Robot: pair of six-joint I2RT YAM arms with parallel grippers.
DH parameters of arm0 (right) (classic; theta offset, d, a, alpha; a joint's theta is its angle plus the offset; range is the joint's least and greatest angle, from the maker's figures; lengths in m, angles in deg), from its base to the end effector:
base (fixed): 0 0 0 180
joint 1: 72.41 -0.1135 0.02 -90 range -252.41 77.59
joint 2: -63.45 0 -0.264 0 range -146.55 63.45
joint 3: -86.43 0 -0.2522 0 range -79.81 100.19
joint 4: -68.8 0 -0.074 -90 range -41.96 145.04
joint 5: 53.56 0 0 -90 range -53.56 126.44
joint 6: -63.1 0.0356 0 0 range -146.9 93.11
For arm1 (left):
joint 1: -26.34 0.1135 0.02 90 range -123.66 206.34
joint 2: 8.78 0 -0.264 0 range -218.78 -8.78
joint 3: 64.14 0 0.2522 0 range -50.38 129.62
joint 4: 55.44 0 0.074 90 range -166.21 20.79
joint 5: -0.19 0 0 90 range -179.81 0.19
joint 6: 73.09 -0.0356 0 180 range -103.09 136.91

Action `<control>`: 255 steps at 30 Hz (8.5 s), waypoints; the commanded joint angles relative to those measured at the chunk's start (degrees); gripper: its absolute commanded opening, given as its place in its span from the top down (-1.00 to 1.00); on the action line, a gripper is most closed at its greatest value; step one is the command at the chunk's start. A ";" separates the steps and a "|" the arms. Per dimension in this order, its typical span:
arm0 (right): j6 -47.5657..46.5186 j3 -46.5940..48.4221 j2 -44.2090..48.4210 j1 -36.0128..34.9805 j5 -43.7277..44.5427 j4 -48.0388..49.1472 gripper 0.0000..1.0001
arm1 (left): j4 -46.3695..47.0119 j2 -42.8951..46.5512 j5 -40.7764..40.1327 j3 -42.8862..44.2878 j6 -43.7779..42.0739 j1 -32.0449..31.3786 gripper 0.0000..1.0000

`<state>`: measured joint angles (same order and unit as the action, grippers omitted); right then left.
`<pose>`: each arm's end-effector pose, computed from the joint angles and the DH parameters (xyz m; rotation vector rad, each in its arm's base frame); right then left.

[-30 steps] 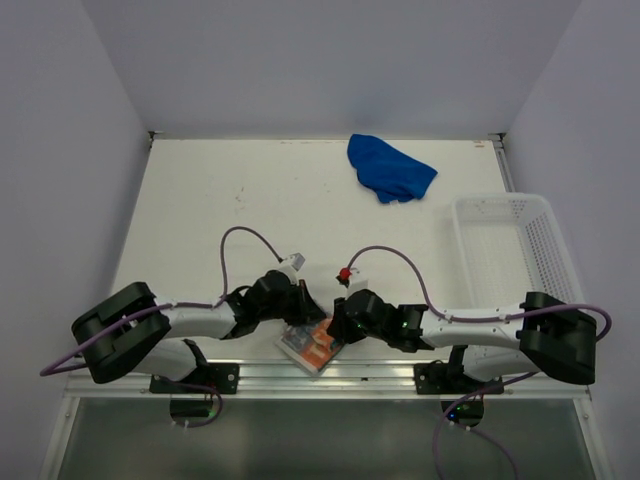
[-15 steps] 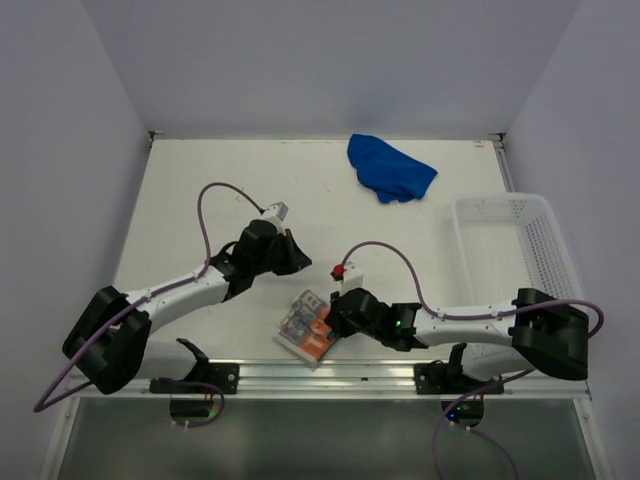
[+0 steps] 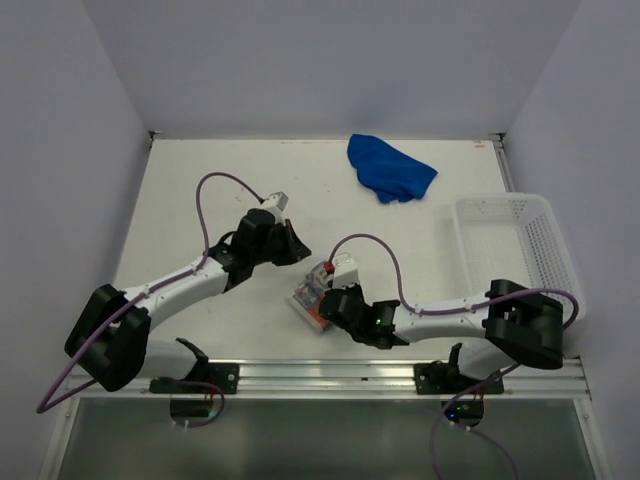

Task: Roll the towels
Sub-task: Roll the towel, then place the rolled towel into the container

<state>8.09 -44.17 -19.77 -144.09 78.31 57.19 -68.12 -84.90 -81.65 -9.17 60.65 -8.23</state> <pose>0.1071 0.2478 0.1637 -0.3504 2.1084 0.2118 0.2299 -0.1645 0.2180 -0.0969 2.3075 -0.9053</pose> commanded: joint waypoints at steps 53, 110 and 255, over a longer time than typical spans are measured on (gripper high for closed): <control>8.18 30.55 -25.25 -20.78 20.98 -37.32 0.65 | 18.51 -0.96 5.81 -24.07 7.58 -8.15 1.00; 7.48 0.56 2.10 -0.11 -11.43 -5.63 0.78 | 6.22 4.48 1.77 -12.57 1.88 -4.38 1.00; 21.62 3.47 -6.60 -7.42 -21.13 -9.53 0.57 | -12.32 12.49 -6.14 -9.05 -0.32 2.13 0.68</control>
<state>28.83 -38.21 -25.83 -150.82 57.31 52.10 -75.60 -71.39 -84.97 -23.46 65.11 -7.61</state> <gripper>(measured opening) 0.450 0.154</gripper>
